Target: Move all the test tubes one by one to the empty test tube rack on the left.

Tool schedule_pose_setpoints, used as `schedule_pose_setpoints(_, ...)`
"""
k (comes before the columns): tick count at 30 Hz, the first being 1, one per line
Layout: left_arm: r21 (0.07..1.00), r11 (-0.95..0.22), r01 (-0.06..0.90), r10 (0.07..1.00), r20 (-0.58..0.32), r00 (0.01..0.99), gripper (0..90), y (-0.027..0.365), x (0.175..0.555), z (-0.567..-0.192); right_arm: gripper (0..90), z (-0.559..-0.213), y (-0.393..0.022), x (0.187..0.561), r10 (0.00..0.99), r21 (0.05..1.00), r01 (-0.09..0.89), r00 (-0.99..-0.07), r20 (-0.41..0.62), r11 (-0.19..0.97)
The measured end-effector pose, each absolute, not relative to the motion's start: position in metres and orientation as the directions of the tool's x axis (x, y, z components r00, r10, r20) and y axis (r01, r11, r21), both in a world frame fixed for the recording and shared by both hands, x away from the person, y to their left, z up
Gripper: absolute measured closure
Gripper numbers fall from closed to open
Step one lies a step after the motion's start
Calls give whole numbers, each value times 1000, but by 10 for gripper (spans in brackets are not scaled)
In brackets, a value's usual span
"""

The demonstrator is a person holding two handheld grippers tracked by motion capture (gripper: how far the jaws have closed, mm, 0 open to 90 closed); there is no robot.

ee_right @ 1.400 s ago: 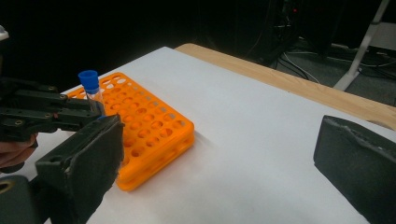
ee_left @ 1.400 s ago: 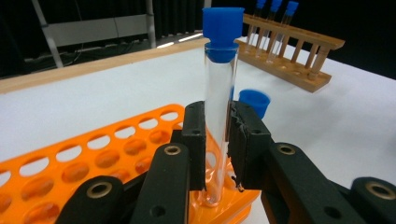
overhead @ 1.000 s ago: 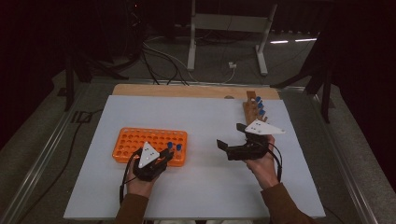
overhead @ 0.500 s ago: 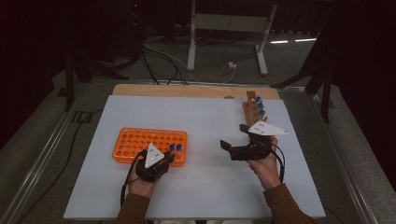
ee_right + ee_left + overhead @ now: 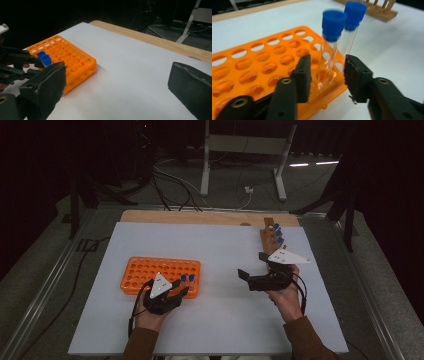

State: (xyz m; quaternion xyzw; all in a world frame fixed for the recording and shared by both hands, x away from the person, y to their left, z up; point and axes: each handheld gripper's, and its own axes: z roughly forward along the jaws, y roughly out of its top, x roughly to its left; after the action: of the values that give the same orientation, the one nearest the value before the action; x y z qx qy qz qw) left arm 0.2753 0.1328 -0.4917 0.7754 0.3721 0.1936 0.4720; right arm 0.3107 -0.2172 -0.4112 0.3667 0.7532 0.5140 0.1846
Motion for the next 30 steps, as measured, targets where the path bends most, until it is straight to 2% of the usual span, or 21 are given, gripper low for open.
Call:
schedule_pose_setpoints(5,895,-230,383,752,-86,653,522,143,272,-484,19,-410,-220,311,748,910,363,-657,96,202)
schedule_pose_setpoints(8,908,-205,365,760,-87,645,458,149,269,-476,19,-409,-222,312,752,910,362,-652,95,200)
schedule_pose_setpoints(16,919,-175,354,802,-75,592,197,159,264,-465,19,-408,-225,315,762,910,361,-642,86,202)
schedule_pose_setpoints(19,920,-162,356,818,-77,570,156,164,263,-463,19,-407,-227,317,767,911,361,-637,83,202)
schedule_pose_setpoints(24,919,-148,365,839,-78,538,17,172,262,-461,19,-402,-233,319,777,912,357,-625,73,202)
schedule_pose_setpoints(30,929,-124,348,857,-76,509,7,173,259,-463,19,-398,-242,324,799,914,361,-597,73,186)
